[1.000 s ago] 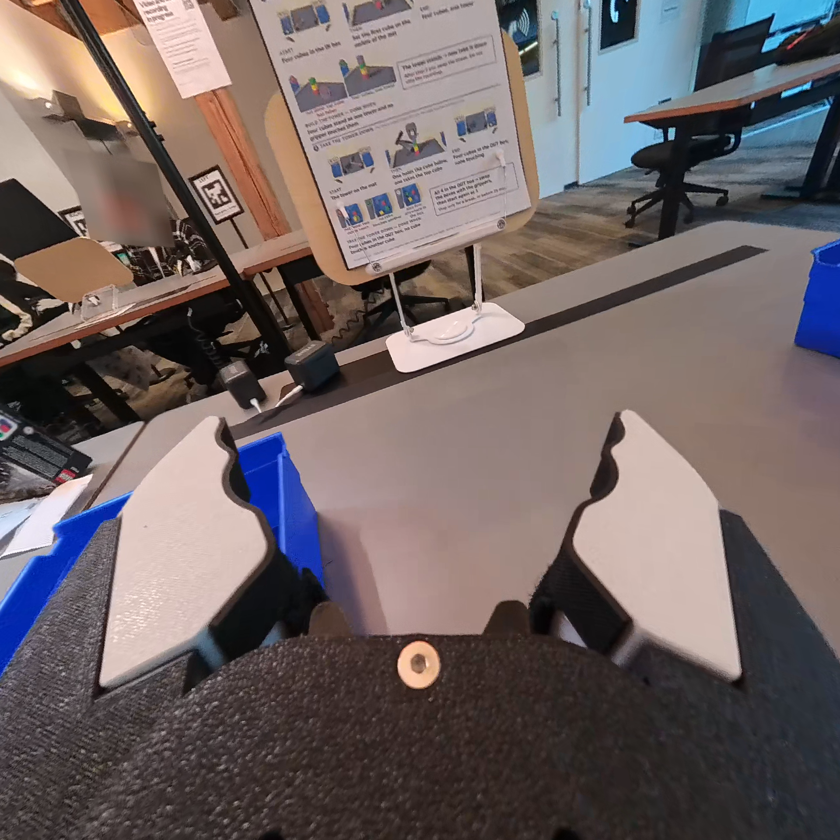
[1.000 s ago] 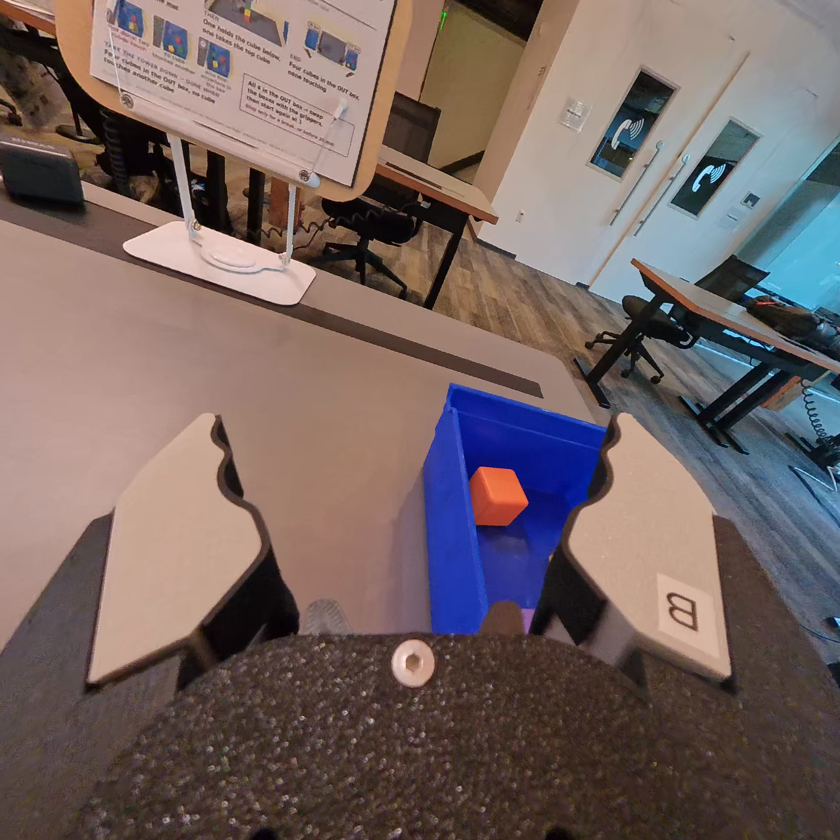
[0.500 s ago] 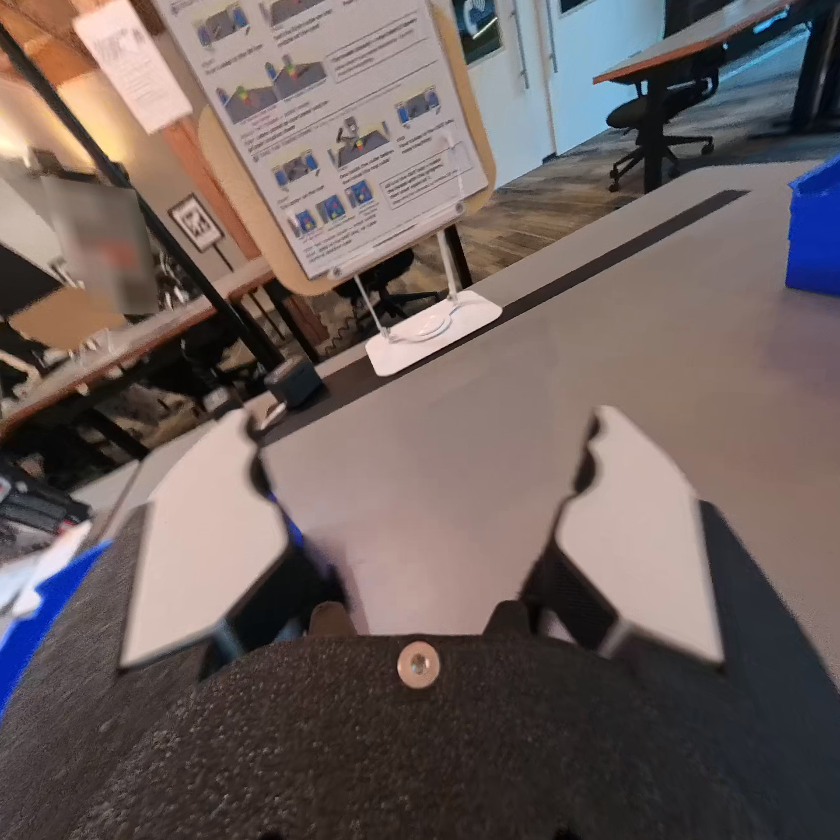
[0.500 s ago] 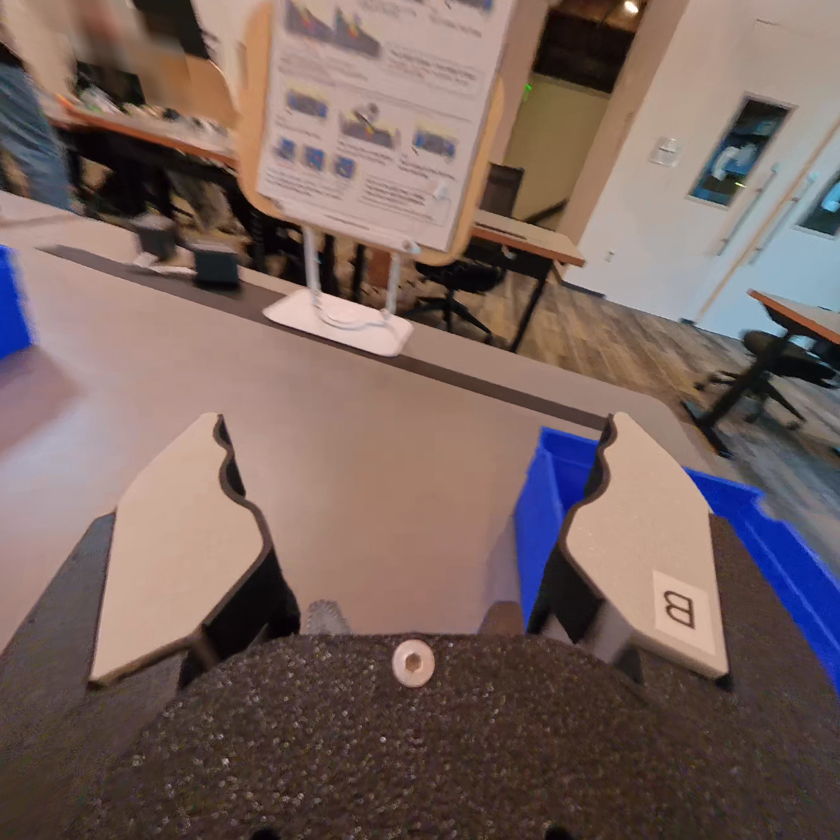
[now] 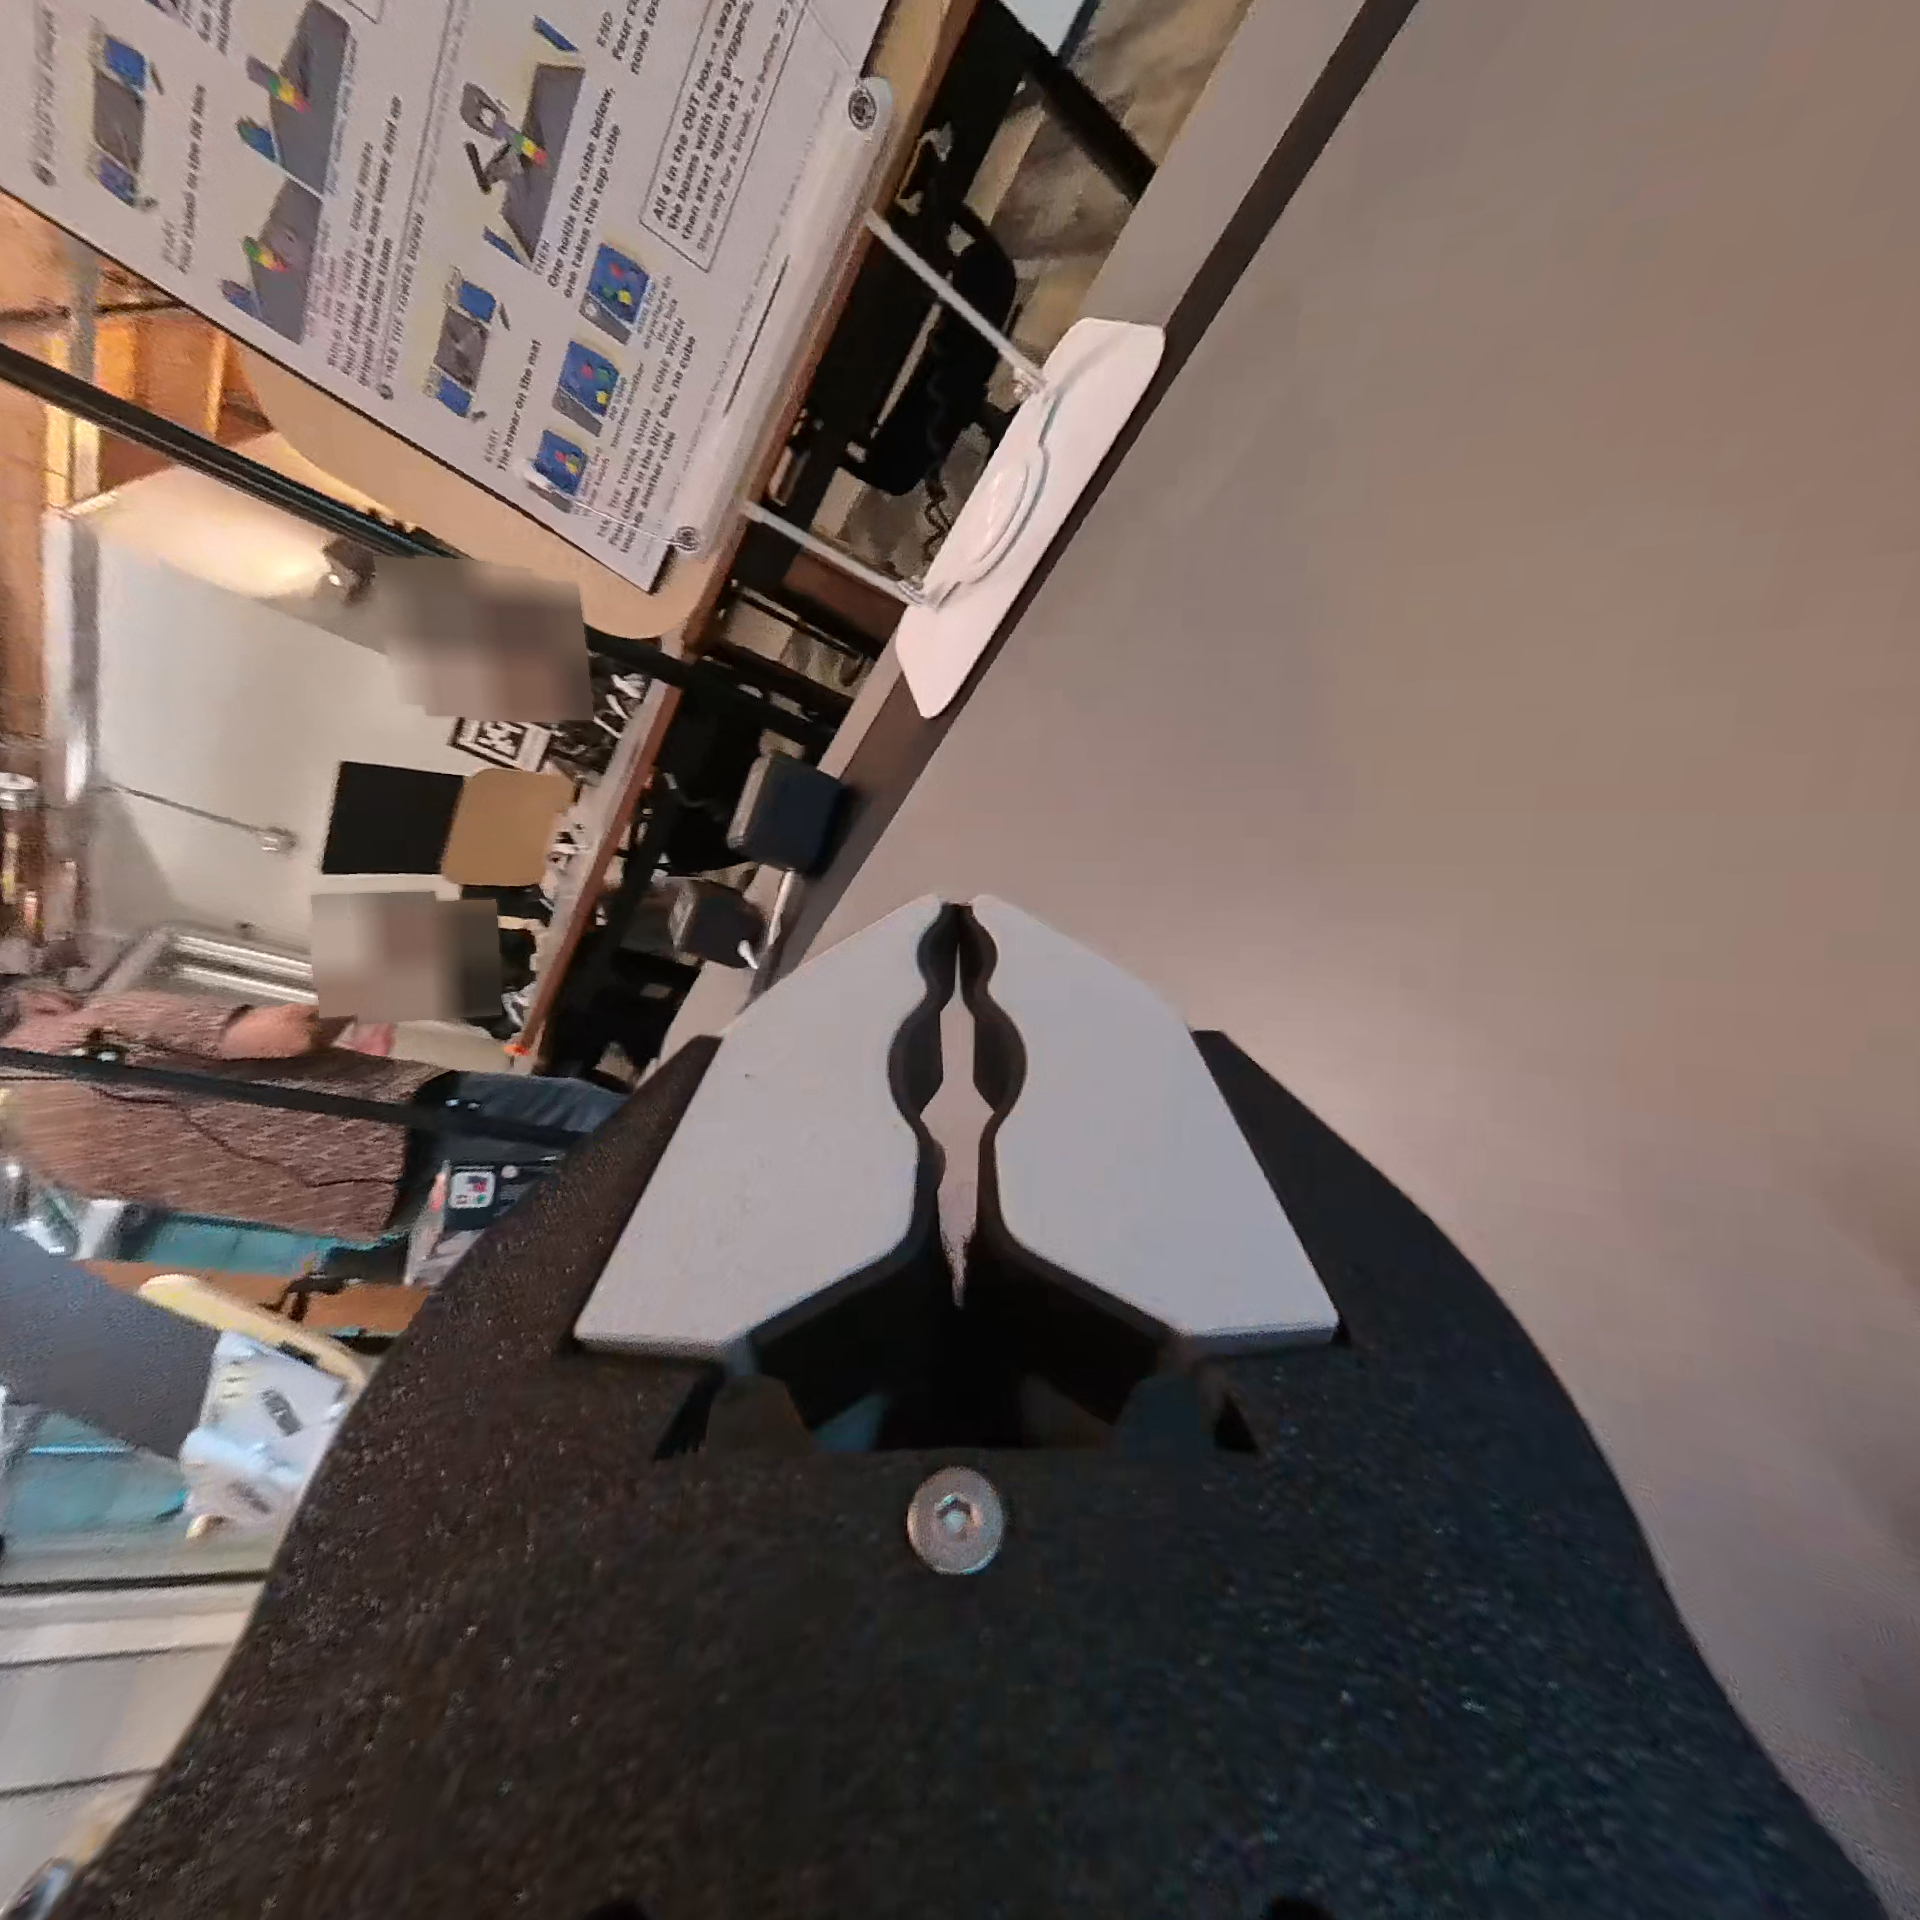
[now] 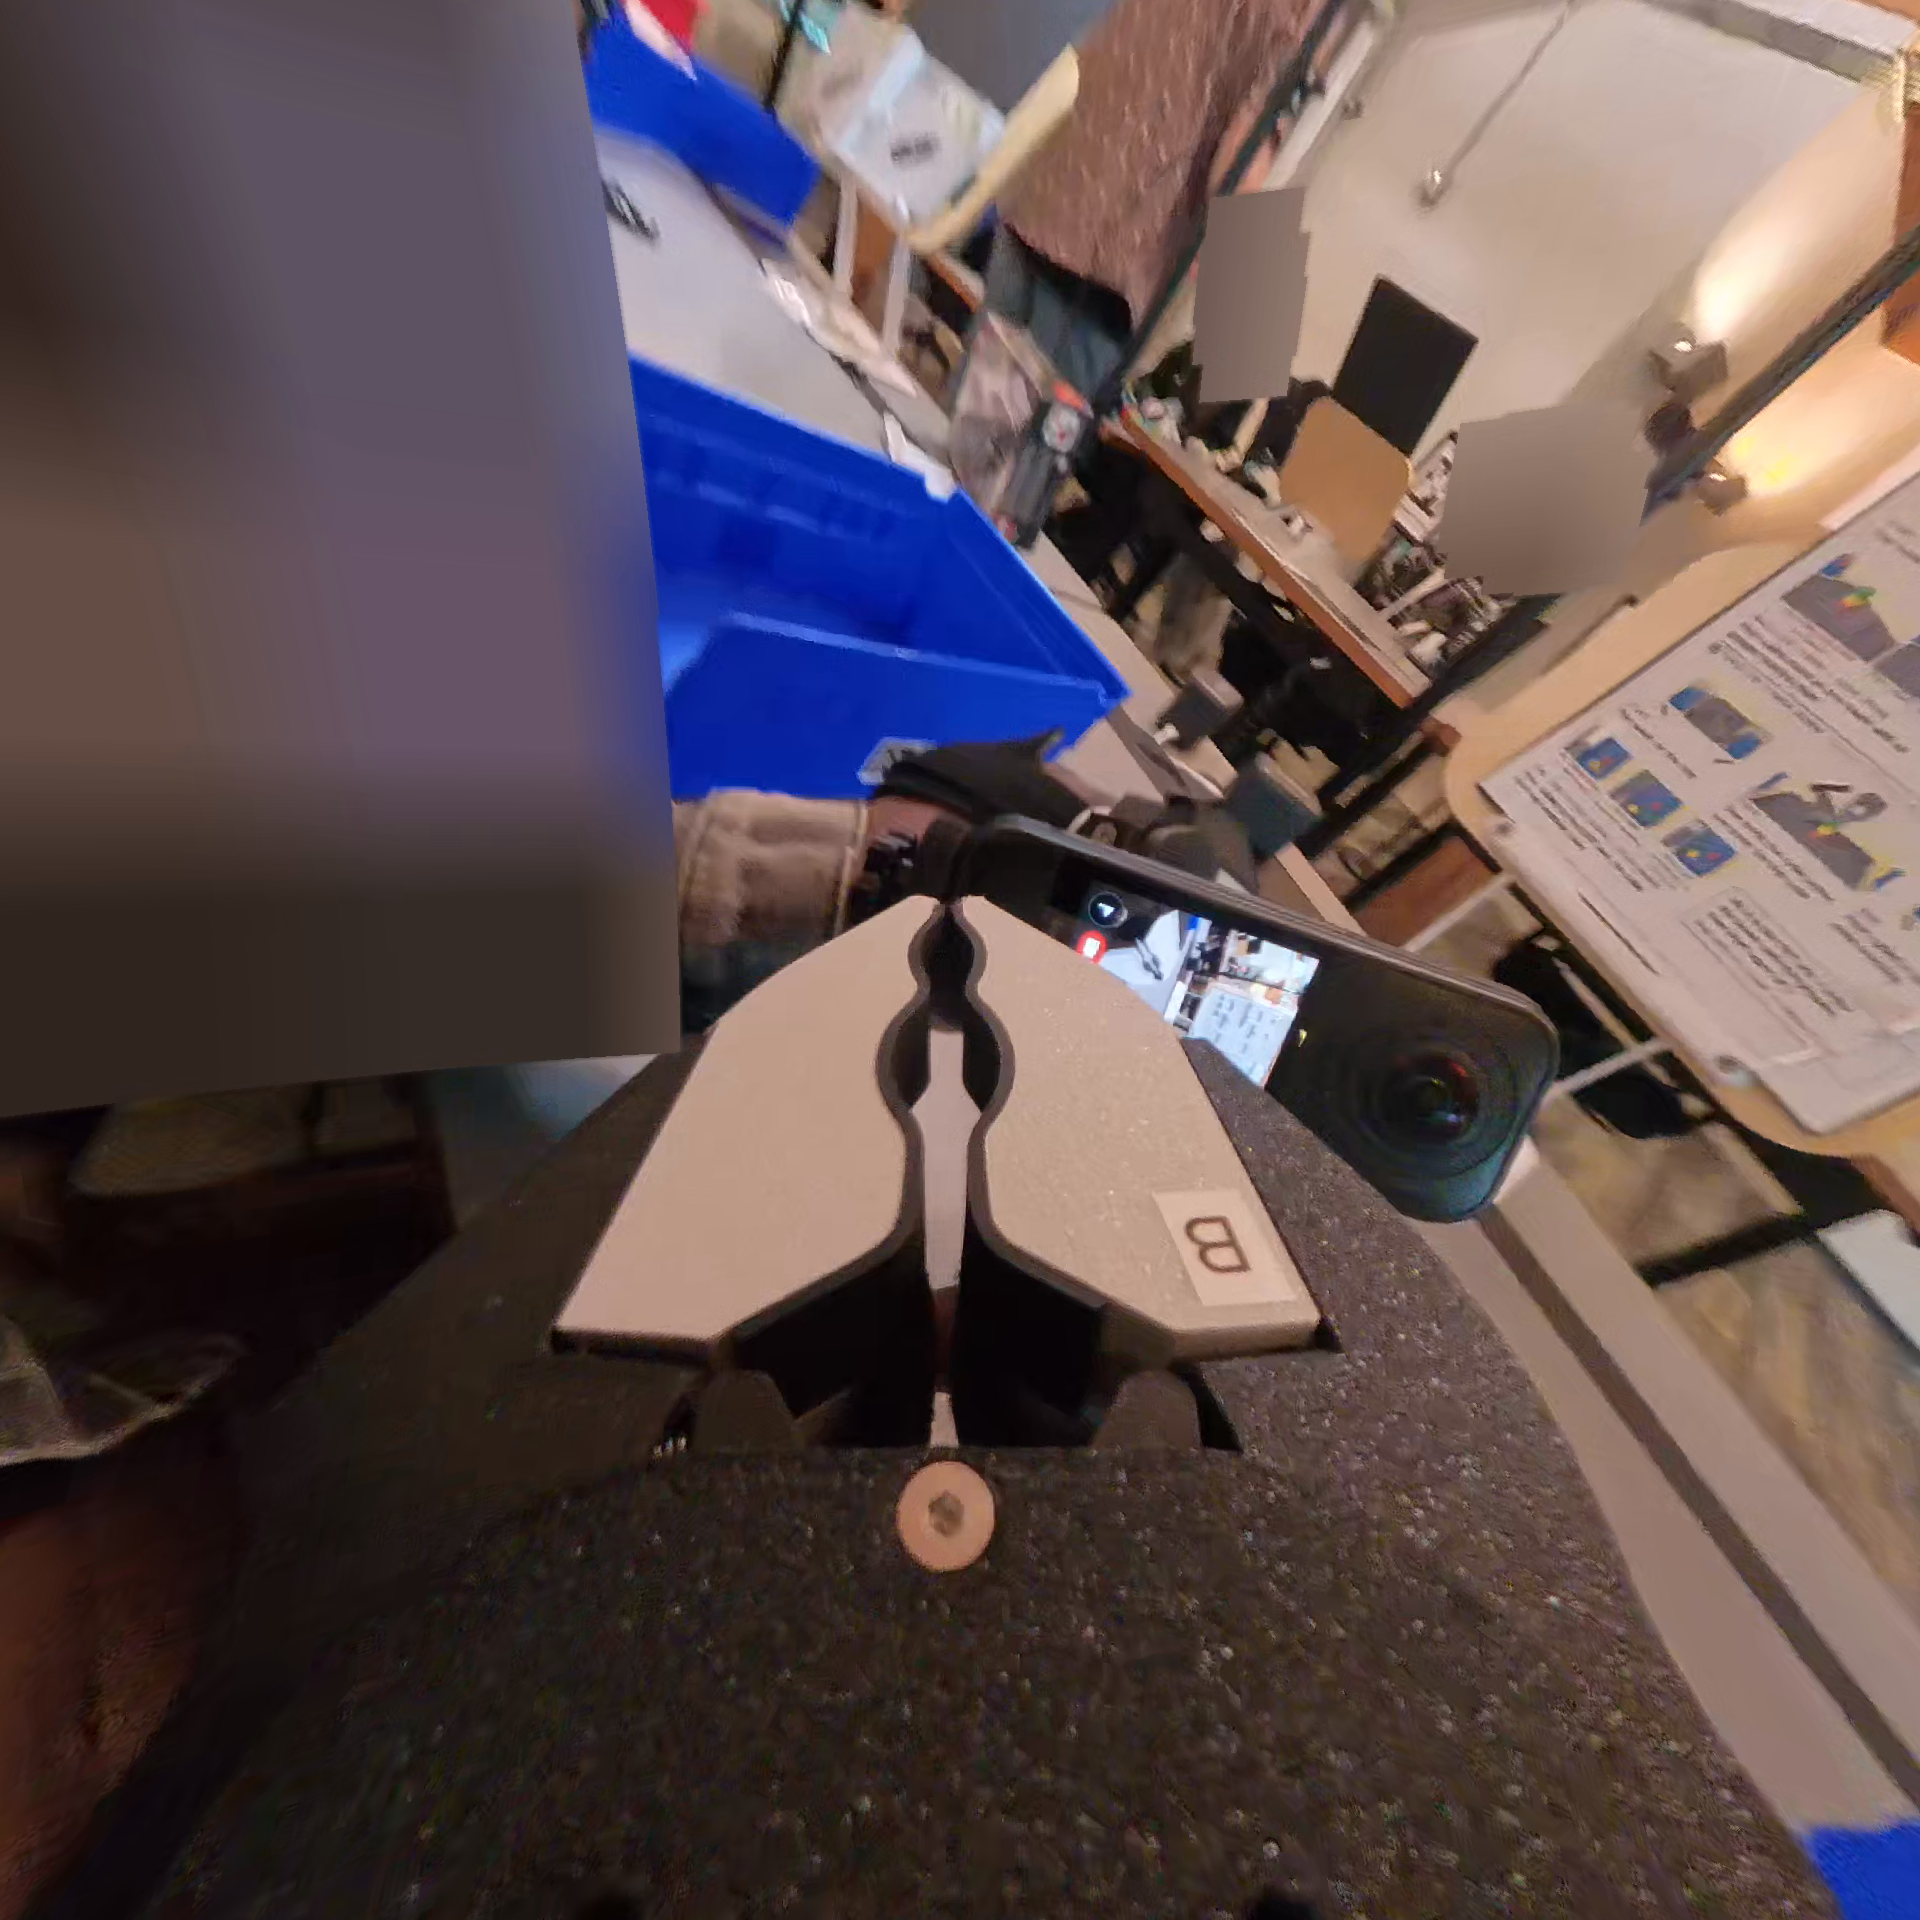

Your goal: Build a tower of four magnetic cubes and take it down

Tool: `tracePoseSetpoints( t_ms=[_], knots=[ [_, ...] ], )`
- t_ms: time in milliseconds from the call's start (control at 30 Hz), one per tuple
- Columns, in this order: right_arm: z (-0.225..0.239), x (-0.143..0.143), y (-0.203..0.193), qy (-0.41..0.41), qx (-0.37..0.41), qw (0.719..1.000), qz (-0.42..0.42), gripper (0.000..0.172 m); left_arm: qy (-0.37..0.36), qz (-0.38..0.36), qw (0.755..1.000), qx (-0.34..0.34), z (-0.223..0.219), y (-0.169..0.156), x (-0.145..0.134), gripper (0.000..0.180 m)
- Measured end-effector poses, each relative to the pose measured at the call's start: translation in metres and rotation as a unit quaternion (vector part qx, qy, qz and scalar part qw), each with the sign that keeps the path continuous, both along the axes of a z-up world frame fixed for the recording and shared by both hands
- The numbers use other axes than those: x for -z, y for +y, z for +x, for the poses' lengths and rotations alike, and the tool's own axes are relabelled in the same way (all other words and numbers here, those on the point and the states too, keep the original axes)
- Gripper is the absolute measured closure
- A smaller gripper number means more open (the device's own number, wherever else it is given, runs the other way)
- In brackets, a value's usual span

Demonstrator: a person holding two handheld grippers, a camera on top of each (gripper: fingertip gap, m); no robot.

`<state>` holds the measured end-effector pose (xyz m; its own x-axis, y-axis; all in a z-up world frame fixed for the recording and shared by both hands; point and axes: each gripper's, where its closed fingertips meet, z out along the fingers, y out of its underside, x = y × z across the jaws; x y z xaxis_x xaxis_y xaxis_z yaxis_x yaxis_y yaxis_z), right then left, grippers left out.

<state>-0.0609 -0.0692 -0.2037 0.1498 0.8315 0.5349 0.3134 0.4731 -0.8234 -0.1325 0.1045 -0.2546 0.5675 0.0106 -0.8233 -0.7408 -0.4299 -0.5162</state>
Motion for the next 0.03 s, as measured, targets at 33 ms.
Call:
tracePoseSetpoints(
  t_ms=[33],
  knots=[
    [-0.0011, 0.0042, 0.0028, -0.01, 0.009, 1.0, 0.008, 0.172, 0.006, 0.002, 1.0, -0.001, 0.0001, -0.0004, -0.001, 0.18]
  ],
)
